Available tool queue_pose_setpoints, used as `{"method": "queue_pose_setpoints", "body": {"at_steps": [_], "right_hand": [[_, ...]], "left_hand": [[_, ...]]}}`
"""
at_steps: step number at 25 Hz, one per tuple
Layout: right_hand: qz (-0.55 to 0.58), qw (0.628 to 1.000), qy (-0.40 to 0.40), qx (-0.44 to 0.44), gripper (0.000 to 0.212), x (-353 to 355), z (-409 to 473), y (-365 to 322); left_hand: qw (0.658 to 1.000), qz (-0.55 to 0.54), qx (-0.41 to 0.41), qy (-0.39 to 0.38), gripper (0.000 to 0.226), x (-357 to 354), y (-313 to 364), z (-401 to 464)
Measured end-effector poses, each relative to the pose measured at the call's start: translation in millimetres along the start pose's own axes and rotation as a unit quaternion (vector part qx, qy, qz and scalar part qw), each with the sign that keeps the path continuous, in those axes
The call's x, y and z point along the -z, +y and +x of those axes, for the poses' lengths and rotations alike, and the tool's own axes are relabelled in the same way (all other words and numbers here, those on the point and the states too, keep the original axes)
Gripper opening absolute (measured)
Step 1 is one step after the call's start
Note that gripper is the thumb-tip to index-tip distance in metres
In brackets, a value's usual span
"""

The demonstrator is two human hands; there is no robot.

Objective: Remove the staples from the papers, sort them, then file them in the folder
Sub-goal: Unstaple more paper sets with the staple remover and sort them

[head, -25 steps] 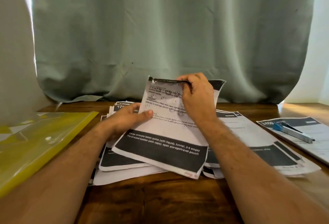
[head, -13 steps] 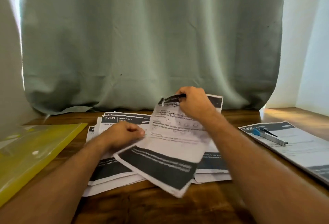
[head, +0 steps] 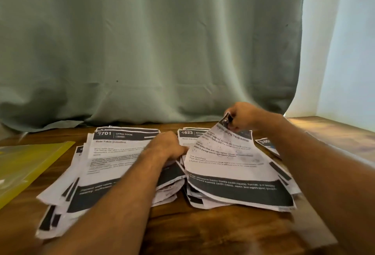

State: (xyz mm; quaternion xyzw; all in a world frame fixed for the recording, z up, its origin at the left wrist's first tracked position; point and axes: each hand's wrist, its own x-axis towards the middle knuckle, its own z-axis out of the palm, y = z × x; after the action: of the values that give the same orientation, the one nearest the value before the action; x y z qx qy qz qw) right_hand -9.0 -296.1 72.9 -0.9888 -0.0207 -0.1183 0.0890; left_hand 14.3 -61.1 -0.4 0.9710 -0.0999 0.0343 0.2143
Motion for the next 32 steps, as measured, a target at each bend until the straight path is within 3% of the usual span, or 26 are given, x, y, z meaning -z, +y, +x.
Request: {"method": "queue_pose_setpoints", "body": {"at_steps": [4,9,13,19,23,28,30,32], "right_hand": [[-0.035,0.998,0.052,0.027,0.019,-1.6,2.9,7.1],[0.15,0.971,0.187,0.021,0.026,-23.6,9.2,-3.5],[0.199,0.958,0.207,0.0,0.022,-62.6,-1.6,-15.7],[0.225,0.942,0.246,0.028,0.012,-48.8,-0.5,-8.9],[0.317,0.907,0.277,0.0,0.026,-44.3,-3.0,12.9],[0.423,0.865,0.271,-0.01,0.026,-42.5,-4.6,17.8],[0.414,0.873,0.259,-0.004,0.028,-44.4,-4.7,12.7],[0.38,0.887,0.261,0.0,0.028,-46.0,-7.5,6.9]], "left_hand": [[0.999,0.033,0.021,0.031,0.046,-11.0,-3.2,-1.6],[0.999,-0.018,0.009,0.029,0.051,-8.7,-1.2,-3.4],[0.995,-0.048,-0.031,0.082,0.052,-14.3,6.4,-0.2],[0.998,-0.064,-0.019,0.018,0.074,-17.7,7.9,7.1],[0.996,-0.087,-0.011,0.022,0.067,-17.6,7.0,8.0],[0.989,-0.126,-0.023,0.073,0.059,-18.1,5.8,10.5],[0.982,-0.149,-0.01,0.115,0.057,-16.5,4.0,9.8],[0.968,-0.192,-0.014,0.158,0.029,-15.1,3.5,8.8]]}}
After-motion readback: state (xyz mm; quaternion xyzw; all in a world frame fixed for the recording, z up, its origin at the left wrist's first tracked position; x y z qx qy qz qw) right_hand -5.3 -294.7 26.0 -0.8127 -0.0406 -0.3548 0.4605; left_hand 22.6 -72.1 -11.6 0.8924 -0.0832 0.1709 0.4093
